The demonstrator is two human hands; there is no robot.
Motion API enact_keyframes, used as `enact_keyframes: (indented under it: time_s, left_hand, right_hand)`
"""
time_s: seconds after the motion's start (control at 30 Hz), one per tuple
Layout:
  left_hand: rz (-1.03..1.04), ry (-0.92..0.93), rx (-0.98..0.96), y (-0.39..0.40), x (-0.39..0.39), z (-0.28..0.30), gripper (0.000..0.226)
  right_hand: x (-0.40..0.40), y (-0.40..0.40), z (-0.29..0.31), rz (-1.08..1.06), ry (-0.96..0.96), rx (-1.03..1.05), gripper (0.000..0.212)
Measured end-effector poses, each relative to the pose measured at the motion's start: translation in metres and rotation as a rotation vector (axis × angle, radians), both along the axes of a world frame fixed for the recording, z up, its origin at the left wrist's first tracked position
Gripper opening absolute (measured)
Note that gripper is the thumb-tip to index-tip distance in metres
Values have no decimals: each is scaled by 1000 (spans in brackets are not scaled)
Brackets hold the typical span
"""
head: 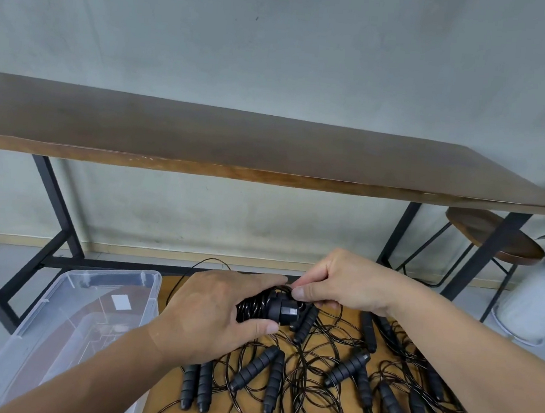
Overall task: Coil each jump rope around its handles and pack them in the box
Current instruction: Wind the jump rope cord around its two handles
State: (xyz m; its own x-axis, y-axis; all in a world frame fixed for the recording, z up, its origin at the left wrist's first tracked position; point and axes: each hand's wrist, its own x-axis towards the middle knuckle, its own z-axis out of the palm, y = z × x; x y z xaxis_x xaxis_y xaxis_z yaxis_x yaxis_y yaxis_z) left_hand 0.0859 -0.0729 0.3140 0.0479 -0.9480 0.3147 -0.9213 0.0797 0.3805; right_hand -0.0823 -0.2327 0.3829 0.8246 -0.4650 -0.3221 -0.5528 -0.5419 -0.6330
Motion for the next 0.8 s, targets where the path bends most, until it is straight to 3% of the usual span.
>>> enact_keyframes:
  time_s: [0.2,0.37,0.63,0.8]
  left_hand:
    - [-25,76,-33,3,5,5,53]
    - [-25,85,-30,2,5,7,58]
    - [-30,124,12,5,6,4,56]
    - [-44,168,47,7,8,10,52]
  right_hand:
    - [0,5,11,257,110,-234,46]
    - [2,10,1,277,-12,-421,41]
    - [-4,14,-3,285,-43,-445,37]
    - [-7,14,-5,290,-87,-438,22]
